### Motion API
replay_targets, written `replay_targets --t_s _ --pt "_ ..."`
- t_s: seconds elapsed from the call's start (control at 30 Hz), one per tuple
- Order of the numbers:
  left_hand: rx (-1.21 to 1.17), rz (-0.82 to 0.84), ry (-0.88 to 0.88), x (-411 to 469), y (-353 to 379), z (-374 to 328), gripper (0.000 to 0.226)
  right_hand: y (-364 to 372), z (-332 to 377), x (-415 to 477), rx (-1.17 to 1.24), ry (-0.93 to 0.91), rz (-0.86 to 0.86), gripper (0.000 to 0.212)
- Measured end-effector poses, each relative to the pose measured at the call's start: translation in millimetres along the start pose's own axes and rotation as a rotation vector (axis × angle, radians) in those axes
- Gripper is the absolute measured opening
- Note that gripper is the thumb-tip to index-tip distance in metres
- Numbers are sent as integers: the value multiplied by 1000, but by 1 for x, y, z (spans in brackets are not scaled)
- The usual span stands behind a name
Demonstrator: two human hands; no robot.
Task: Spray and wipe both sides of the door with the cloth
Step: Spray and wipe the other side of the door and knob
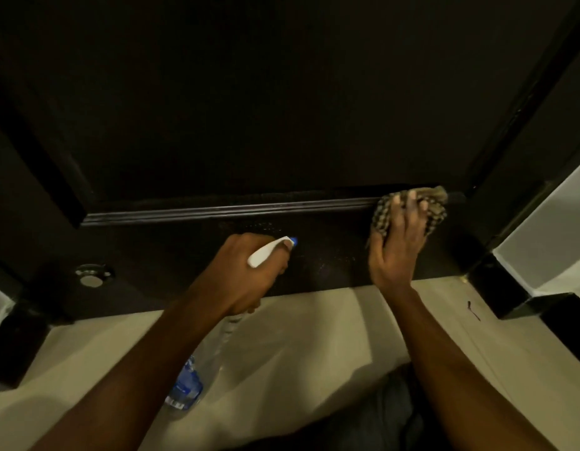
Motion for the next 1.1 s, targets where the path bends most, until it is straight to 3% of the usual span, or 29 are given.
replay_targets --t_s 0.1,0.27,0.33,0.4,0.5,0.57,0.63,0.7,0.83,0.9,0.97,1.03,1.1 --pt "16 76 -35 8 20 1 39 -8 -12 11 56 83 -27 77" --pt "54 27 -51 1 12 11 39 -5 -1 8 102 -1 -83 65" --pt "13 -41 -22 -7 -2 12 38 7 19 3 49 -129 -49 60" --pt "-56 -144 50 -13 -17 9 39 26 39 -13 -129 -466 82 61" --pt "-78 -230 124 -19 -27 2 39 53 13 -53 -416 -1214 376 70" --pt "-78 -238 147 -17 -28 -2 37 58 -23 -62 -567 -1496 417 71" --pt "-79 -223 170 -14 -25 -3 41 51 -43 -57 -656 -1566 433 73" --pt "-81 -211 188 -13 -22 -2 40 33 -43 -45 -577 -1478 373 75" --pt "-61 -243 193 -16 -23 2 33 11 -8 -8 -367 -888 124 62" --pt "-64 -262 179 -20 -28 7 33 17 9 -13 -331 -721 90 67" --pt "-66 -279 160 -24 -35 11 36 37 10 -38 -383 -925 260 76" --pt "-45 -317 135 -29 -42 10 30 54 9 -62 -421 -1314 473 75" --pt "-25 -365 146 -33 -50 7 24 62 10 -68 -485 -1499 549 78"
Point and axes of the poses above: each hand's wrist, its own x-axis towards the middle knuckle, its own y-axis out of the palm, z = x × y, the point moved 3 cm from there along x, towards the middle knuckle
